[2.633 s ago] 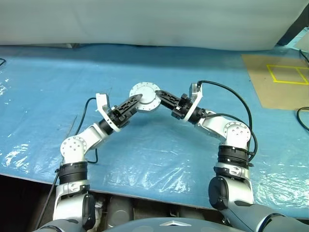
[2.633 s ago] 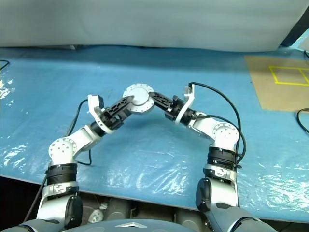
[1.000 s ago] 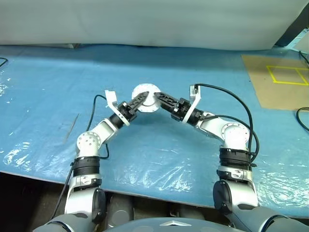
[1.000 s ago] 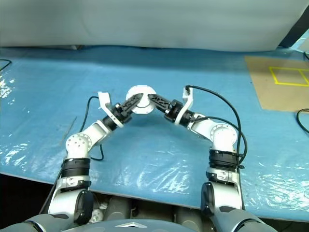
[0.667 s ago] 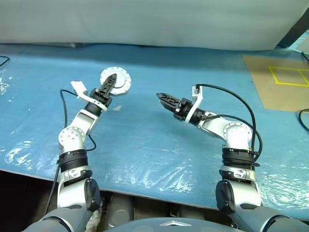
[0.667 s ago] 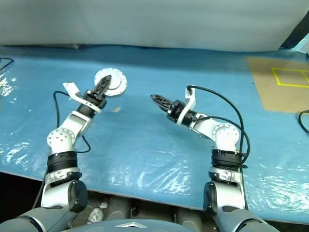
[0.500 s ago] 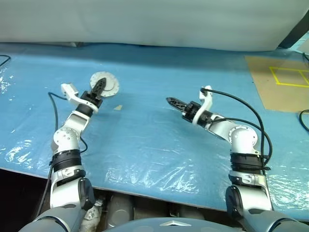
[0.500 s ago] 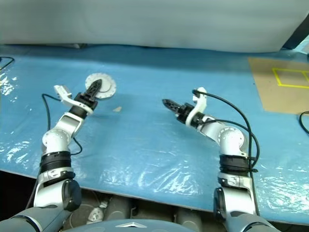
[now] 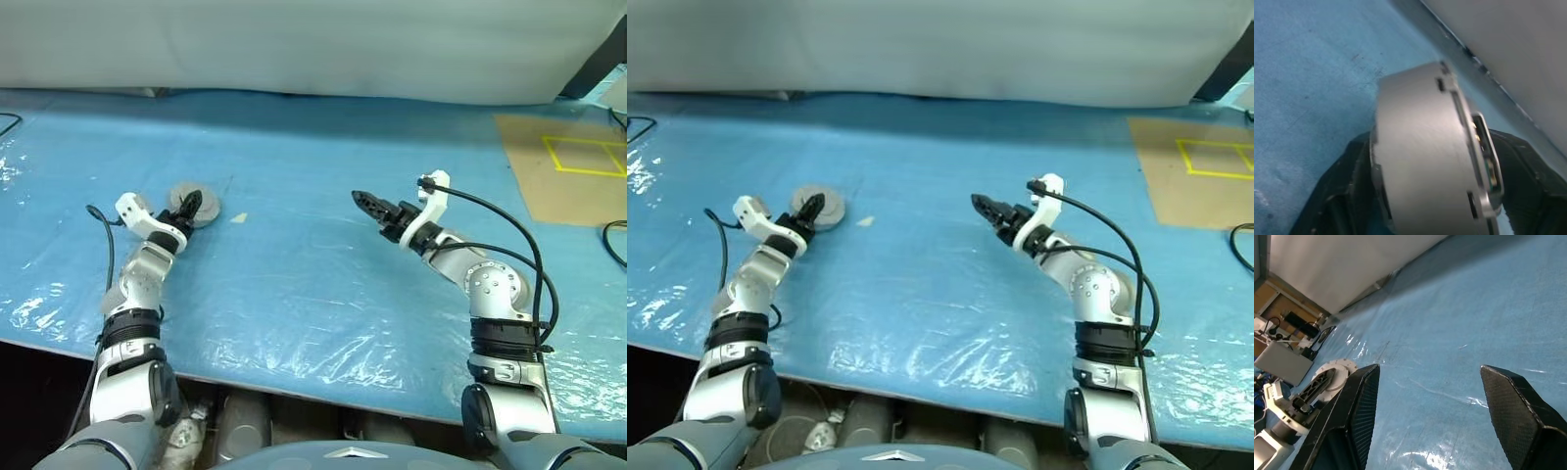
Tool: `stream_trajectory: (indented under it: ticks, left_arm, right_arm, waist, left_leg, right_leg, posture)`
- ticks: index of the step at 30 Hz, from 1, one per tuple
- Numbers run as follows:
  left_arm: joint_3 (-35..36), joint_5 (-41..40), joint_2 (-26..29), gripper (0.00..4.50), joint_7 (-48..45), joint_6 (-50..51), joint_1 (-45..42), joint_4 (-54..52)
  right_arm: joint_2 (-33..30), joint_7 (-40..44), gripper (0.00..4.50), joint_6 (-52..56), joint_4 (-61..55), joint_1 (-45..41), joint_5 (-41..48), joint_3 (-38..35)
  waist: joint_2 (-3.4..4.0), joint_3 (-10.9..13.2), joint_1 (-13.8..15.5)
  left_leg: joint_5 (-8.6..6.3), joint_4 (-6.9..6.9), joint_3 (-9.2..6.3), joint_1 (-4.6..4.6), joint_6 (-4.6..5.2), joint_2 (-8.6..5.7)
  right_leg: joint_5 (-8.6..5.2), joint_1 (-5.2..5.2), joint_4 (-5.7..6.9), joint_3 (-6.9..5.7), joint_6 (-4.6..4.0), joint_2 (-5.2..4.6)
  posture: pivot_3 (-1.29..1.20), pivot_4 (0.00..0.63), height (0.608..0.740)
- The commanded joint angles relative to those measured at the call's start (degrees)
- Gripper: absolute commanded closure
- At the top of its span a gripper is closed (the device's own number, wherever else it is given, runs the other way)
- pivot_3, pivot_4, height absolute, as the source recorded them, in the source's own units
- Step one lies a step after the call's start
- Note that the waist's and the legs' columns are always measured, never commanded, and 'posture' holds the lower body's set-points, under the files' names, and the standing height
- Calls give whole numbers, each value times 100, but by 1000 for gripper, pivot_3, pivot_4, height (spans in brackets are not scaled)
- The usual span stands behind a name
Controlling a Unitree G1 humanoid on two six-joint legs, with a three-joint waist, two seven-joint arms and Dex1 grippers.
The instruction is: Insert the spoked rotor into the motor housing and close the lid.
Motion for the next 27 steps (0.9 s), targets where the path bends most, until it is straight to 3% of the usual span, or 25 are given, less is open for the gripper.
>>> stream_trajectory:
  ticks: [1,12,16,21,27]
  left_arm:
    - [12,178,153,145,-90,-218,-88,224]
    - [572,643,984,36,751,-1204,-45,987]
    - [676,703,1270,36,561,-1582,-3,1138]
    - [560,300,1268,36,-418,-1263,224,132]
    - [-287,-415,1159,36,-1184,118,373,-2446]
  right_arm:
    - [-46,114,1081,-15,-203,-12,-41,37]
    - [53,295,1081,-32,-160,50,-193,203]
    - [100,343,1081,-39,-111,37,-270,250]
    - [-40,552,1081,-60,-296,6,-347,331]
    - [-679,1266,1081,-540,-704,-195,-887,794]
  waist:
    - [-1,0,-1]
    - [-1,0,-53]
    - [-1,-1,-13]
    - [-5,1,21]
    - [-6,2,13]
  left_leg:
    - [0,1,0,0,0,-1]
    - [0,-3,1,16,0,2]
    - [0,-3,1,15,0,2]
    - [0,-2,2,10,-1,4]
    - [0,-1,6,6,-1,7]
  right_leg:
    - [0,0,-1,3,0,0]
    - [0,5,1,6,-2,2]
    - [0,5,0,5,-2,1]
    - [-1,6,0,0,-3,-4]
    - [-2,2,1,2,-6,-3]
  posture:
    - [0,150,740]
    - [0,150,740]
    - [0,150,740]
    - [0,150,740]
    - [0,150,740]
